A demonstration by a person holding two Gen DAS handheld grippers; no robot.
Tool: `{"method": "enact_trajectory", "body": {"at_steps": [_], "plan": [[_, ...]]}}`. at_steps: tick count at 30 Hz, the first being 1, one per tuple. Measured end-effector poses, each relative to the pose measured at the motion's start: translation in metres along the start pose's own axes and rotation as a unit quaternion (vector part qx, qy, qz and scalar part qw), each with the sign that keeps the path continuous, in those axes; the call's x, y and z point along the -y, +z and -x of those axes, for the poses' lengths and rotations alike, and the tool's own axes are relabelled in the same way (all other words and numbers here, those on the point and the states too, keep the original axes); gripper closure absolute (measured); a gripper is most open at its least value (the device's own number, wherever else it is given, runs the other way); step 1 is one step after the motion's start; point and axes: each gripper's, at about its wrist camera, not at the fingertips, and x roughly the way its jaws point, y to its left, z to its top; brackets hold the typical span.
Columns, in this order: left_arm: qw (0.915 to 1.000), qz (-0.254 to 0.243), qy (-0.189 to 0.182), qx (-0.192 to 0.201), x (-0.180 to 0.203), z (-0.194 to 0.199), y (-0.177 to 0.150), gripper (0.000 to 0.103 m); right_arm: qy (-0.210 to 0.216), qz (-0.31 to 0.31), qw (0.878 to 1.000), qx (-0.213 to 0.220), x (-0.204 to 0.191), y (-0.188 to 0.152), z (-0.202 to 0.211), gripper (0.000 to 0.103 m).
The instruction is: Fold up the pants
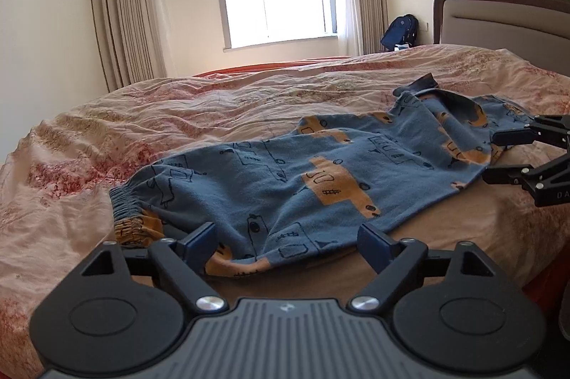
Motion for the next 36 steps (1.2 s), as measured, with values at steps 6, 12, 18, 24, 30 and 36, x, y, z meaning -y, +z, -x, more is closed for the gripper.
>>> {"method": "enact_trajectory", "body": {"at_steps": [6,12,18,24,30,36], "plan": [[0.9987,0.023,-0.002,0.046,0.031,-0.02,0.027,0.0,-0.061,-0.04,0.997,0.026,0.021,-0.006,0.025,0.001],[0.997,0.05,-0.032,0.05,0.077,-0.066,0.054,0.0,-0.146,-0.07,0.987,0.015,0.047,-0.021,0.044,0.001],[0.997,0.07,0.005,0.031,0.109,-0.107,0.045,0.0,-0.206,-0.088,0.975,-0.006,0.076,-0.032,0.052,0.001],[0.9962,0.081,0.005,0.031,0.104,-0.119,0.026,0.0,-0.22,-0.064,0.973,-0.017,0.1,-0.027,0.041,0.001],[0.9964,0.073,0.007,0.043,0.107,-0.122,0.019,0.001,-0.197,-0.041,0.98,0.0,0.121,0.014,-0.004,0.001],[0.9963,0.071,0.008,0.048,0.108,-0.121,0.018,0.001,-0.155,0.014,0.987,-0.037,0.126,0.078,-0.083,0.002]]}}
